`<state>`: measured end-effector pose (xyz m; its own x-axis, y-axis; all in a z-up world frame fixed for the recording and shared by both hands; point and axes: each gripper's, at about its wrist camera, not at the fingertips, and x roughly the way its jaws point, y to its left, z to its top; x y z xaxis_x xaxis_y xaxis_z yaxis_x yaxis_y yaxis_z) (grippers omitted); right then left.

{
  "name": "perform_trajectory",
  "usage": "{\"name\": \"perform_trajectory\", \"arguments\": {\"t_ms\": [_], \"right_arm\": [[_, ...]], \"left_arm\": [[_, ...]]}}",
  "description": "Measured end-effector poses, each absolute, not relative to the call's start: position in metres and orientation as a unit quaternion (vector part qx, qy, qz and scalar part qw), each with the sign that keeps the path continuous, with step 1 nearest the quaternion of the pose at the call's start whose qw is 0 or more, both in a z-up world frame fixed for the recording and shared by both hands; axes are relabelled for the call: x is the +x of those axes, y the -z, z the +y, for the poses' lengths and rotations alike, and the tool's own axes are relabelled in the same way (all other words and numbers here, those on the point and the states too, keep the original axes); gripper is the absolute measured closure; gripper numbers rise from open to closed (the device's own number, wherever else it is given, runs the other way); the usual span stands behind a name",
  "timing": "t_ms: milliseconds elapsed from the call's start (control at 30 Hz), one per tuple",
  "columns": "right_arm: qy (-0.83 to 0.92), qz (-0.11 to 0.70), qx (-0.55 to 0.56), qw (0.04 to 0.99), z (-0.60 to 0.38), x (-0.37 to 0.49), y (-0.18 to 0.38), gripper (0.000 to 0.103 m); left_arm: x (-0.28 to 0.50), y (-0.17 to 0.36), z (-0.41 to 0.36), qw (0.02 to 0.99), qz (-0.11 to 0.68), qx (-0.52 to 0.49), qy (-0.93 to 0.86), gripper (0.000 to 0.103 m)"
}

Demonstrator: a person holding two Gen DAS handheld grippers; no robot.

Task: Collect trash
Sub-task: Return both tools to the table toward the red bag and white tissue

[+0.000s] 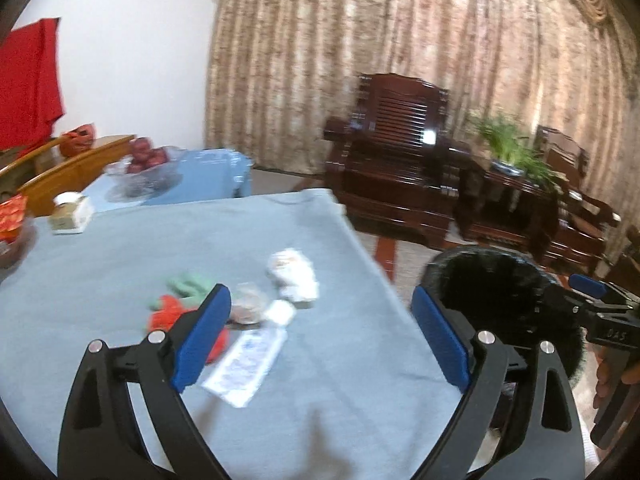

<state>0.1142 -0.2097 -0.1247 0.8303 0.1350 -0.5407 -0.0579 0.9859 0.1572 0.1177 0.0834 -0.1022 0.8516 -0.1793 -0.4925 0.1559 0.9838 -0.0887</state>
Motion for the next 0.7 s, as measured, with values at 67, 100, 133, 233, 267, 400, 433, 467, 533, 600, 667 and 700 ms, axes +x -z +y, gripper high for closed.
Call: {"name": "perform_trajectory", "arguments": {"t_ms": [67, 100, 133, 233, 267, 400, 433, 467, 533, 600, 667, 700], "right_arm": [[-0.067, 0.289, 0.065, 0.953, -0.194, 0.122, 0.125, 0.006], [-0.072, 0.290, 0.064, 0.952, -0.188, 0.125, 0.126, 0.006], [-0.077, 0.290, 0.062, 0.952, -0.182, 0.128, 0.126, 0.006], [-0.095, 0.290, 0.056, 0.951, -0.162, 0.138, 0.126, 0.006], [-0.102, 0.290, 0.052, 0.950, -0.154, 0.143, 0.126, 0.006], [-0.118, 0.290, 0.046, 0.949, -0.133, 0.161, 0.127, 0.006], [-0.122, 0.290, 0.046, 0.948, -0.128, 0.165, 0.127, 0.006], [-0.125, 0.289, 0.045, 0.948, -0.123, 0.169, 0.127, 0.006], [-0.134, 0.287, 0.041, 0.948, -0.111, 0.179, 0.128, 0.006], [-0.139, 0.287, 0.038, 0.947, -0.101, 0.187, 0.130, 0.006], [-0.145, 0.288, 0.035, 0.946, -0.092, 0.196, 0.134, 0.006], [-0.148, 0.289, 0.034, 0.945, -0.087, 0.201, 0.135, 0.006]], "left_arm": [[0.117, 0.102, 0.099, 0.963, 0.259, -0.026, 0.069, 0.013], [0.116, 0.101, 0.107, 0.964, 0.259, -0.029, 0.059, 0.013], [0.116, 0.101, 0.115, 0.964, 0.260, -0.031, 0.052, 0.013], [0.115, 0.102, 0.135, 0.964, 0.260, -0.037, 0.026, 0.013], [0.116, 0.102, 0.140, 0.964, 0.261, -0.038, 0.021, 0.013], [0.122, 0.107, 0.164, 0.963, 0.265, -0.045, -0.003, 0.013], [0.123, 0.109, 0.168, 0.963, 0.266, -0.045, -0.007, 0.013], [0.124, 0.110, 0.170, 0.963, 0.267, -0.045, -0.010, 0.013], [0.128, 0.114, 0.177, 0.962, 0.269, -0.045, -0.016, 0.013], [0.132, 0.118, 0.180, 0.961, 0.272, -0.045, -0.021, 0.013], [0.137, 0.123, 0.185, 0.959, 0.278, -0.047, -0.025, 0.013], [0.141, 0.126, 0.187, 0.958, 0.281, -0.048, -0.027, 0.013]]}}
